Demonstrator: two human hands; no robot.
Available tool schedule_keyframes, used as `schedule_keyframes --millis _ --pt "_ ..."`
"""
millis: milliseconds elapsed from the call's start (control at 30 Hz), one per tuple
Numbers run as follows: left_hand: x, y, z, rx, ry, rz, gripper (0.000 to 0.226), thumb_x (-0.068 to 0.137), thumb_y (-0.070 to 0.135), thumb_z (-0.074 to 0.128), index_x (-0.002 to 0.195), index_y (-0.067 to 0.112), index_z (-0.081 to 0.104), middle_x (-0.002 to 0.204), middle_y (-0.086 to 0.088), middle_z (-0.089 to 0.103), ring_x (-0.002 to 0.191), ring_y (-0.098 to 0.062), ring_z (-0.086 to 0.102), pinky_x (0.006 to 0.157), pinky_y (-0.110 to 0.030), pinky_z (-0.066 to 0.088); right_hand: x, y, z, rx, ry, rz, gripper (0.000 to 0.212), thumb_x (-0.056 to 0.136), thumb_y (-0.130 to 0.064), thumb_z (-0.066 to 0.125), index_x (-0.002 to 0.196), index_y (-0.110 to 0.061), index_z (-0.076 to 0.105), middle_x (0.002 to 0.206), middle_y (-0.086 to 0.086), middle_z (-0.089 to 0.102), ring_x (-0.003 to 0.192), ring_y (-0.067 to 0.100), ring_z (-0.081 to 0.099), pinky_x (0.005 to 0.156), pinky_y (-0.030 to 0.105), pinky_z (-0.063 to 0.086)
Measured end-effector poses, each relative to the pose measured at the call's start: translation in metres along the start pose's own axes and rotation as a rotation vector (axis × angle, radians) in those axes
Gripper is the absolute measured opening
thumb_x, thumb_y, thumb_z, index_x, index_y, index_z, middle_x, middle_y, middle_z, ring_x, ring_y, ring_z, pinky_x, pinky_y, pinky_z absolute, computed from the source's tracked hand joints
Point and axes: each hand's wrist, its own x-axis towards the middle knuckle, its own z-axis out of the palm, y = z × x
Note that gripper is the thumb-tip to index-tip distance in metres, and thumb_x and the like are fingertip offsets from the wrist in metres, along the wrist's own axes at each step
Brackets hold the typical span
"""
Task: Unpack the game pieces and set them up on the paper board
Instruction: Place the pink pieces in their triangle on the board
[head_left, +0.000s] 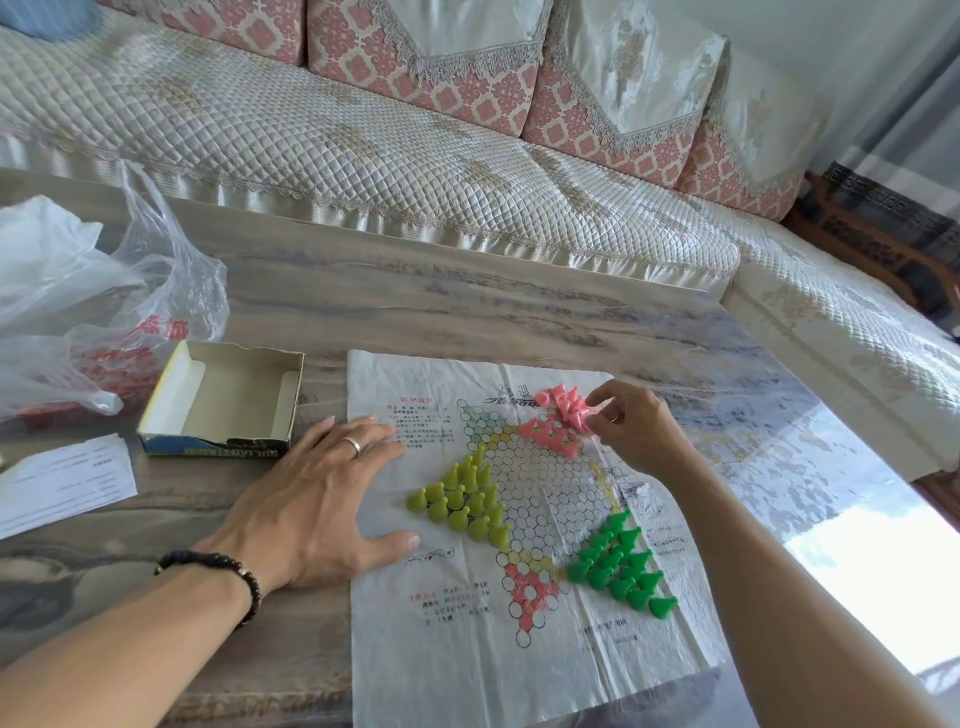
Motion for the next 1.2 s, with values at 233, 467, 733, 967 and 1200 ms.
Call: schedule_keyframes --millis 233,467,733,967,1200 --pt "0.000 -0.001 0.001 -0.012 0.010 0.003 0.096 0.066 0.084 0.038 0.145 0.030 0.032 0.155 0.011 0.023 0.144 -0.005 0.011 0.118 -0.030 -0.001 0.014 -0.008 0.014 -0.163 -0.029 -0.072 0.013 0.085 -0.008 0.067 0.096 -0.013 0.071 0.088 0.000 0.068 0.074 0.010 0.064 0.076 0.028 0.056" --pt "0.000 -0.001 0.002 0.001 0.005 0.008 0.097 0.066 0.085 0.037 0.146 0.030 0.029 0.155 0.011 0.021 0.144 -0.004 0.009 0.118 -0.028 -0.003 0.004 -0.004 0.004 -0.030 -0.023 -0.008 0.010 0.091 -0.008 0.059 0.087 -0.017 0.058 0.077 0.002 0.069 0.064 0.011 0.067 0.062 0.027 0.058" --pt "0.002 -0.003 0.003 0.016 0.001 0.006 0.097 0.066 0.085 0.038 0.146 0.029 0.031 0.155 0.011 0.023 0.143 -0.004 0.012 0.119 -0.031 0.001 -0.014 0.002 -0.010 -0.036 -0.062 0.101 0.020 0.079 -0.011 0.075 0.087 -0.014 0.057 0.072 0.002 0.069 0.064 0.010 0.069 0.067 0.032 0.058" --pt "0.001 -0.003 0.002 0.028 -0.017 0.005 0.098 0.066 0.086 0.035 0.146 0.030 0.028 0.155 0.011 0.020 0.144 -0.004 0.008 0.119 -0.031 0.001 -0.018 0.002 -0.006 -0.131 -0.122 0.001 0.009 0.087 -0.012 0.066 0.092 -0.010 0.073 0.077 -0.005 0.067 0.051 -0.005 0.049 0.043 0.006 0.037" --pt "0.002 -0.003 0.003 0.007 -0.013 0.004 0.100 0.065 0.086 0.035 0.146 0.028 0.030 0.156 0.008 0.020 0.145 -0.007 0.006 0.119 -0.031 0.001 -0.018 0.000 0.004 -0.125 -0.174 0.018 0.006 0.086 -0.014 0.069 0.091 -0.010 0.070 0.073 -0.009 0.063 0.064 0.002 0.060 0.054 0.010 0.042"
